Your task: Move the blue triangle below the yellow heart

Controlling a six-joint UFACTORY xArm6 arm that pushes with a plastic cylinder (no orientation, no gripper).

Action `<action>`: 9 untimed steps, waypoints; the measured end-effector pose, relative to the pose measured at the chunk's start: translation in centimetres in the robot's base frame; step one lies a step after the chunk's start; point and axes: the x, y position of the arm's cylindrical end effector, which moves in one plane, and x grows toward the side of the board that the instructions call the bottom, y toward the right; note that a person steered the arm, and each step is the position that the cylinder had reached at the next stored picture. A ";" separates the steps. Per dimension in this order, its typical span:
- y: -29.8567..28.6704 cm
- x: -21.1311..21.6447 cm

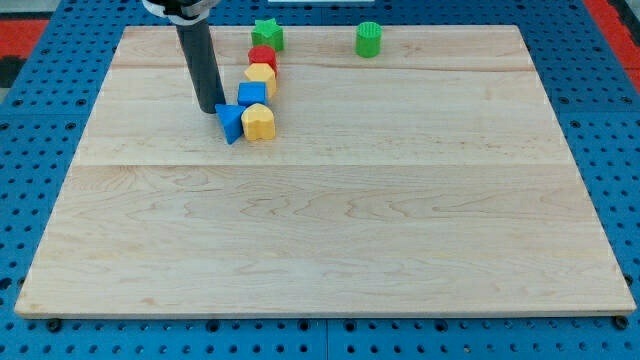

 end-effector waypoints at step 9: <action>9.1 11.3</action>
